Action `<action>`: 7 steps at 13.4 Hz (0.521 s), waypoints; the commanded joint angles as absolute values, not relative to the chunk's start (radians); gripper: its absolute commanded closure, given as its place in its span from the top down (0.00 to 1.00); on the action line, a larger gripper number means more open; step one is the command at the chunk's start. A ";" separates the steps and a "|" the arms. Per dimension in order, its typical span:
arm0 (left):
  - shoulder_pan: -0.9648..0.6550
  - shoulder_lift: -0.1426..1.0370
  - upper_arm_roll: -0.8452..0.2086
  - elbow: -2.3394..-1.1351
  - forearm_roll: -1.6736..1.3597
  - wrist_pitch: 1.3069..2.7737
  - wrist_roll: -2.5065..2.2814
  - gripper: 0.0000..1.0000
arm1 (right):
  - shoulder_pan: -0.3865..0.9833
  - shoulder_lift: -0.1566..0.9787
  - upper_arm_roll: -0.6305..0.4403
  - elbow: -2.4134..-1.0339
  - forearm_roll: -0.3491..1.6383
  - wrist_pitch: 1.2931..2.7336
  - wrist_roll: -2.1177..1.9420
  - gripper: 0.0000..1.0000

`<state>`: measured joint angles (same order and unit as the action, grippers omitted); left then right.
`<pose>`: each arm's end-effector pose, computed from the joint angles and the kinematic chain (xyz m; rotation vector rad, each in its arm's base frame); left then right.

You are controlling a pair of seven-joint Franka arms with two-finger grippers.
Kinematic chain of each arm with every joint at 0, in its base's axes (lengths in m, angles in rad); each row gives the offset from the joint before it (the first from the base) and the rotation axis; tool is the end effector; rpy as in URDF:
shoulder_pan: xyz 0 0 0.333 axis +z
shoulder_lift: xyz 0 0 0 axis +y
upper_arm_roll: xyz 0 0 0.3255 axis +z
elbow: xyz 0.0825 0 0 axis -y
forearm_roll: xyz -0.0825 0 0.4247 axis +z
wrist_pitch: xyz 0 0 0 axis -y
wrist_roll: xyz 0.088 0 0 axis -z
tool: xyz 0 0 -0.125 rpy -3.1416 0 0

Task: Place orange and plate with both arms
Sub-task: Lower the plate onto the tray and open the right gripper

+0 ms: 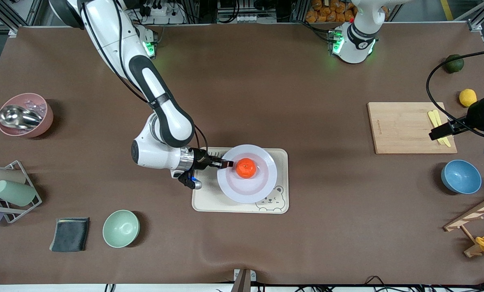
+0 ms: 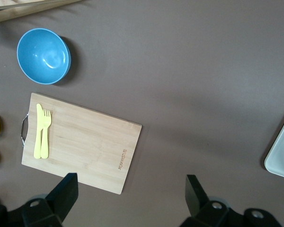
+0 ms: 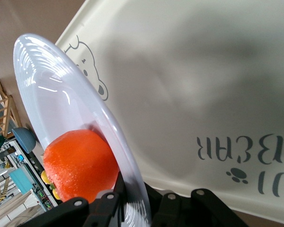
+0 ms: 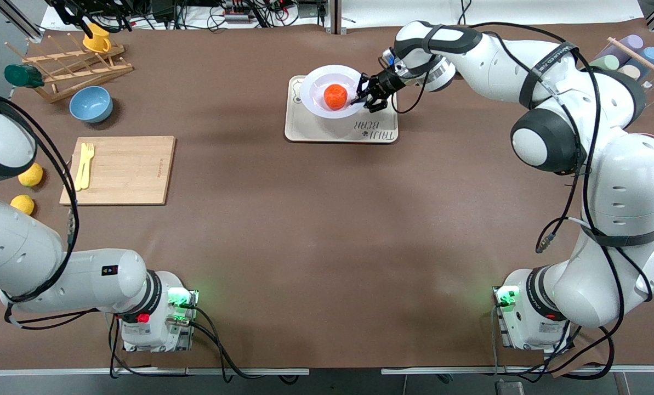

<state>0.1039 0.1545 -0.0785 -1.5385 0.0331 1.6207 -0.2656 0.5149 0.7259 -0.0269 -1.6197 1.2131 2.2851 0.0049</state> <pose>0.6415 0.0234 0.5413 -3.0781 -0.4474 0.1070 0.6327 0.3773 0.1701 -2.2682 0.4436 0.3108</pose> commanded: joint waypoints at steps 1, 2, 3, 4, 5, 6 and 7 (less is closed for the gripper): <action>0.107 0.147 -0.083 -1.551 0.040 1.640 -0.253 1.00 | 0.512 0.767 -0.018 -1.589 1.267 2.281 -0.081 0.00; 0.109 0.153 -0.083 -1.551 0.040 1.646 -0.253 1.00 | 0.511 0.778 -0.018 -1.588 1.272 2.281 -0.116 0.00; 0.109 0.156 -0.083 -1.551 0.040 1.651 -0.253 1.00 | 0.505 0.788 -0.018 -1.588 1.275 2.281 -0.145 0.00; 0.109 0.164 -0.083 -1.554 0.040 1.651 -0.255 1.00 | 0.505 0.796 -0.018 -1.586 1.275 2.281 -0.169 0.00; 0.109 0.169 -0.083 -1.554 0.040 1.654 -0.253 1.00 | 0.503 0.801 -0.018 -1.583 1.275 2.281 -0.178 0.00; 0.109 0.169 -0.083 -1.554 0.040 1.654 -0.253 1.00 | 0.503 0.813 -0.018 -1.571 1.273 2.281 -0.179 0.00; 0.109 0.170 -0.083 -1.554 0.040 1.654 -0.255 1.00 | 0.503 0.827 -0.018 -1.562 1.273 2.281 -0.181 0.00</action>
<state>0.1039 0.1725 -0.0786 -1.5486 0.0331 1.6430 -0.2656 0.5138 0.7901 -0.0262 -1.6112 1.2560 2.2866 -0.1585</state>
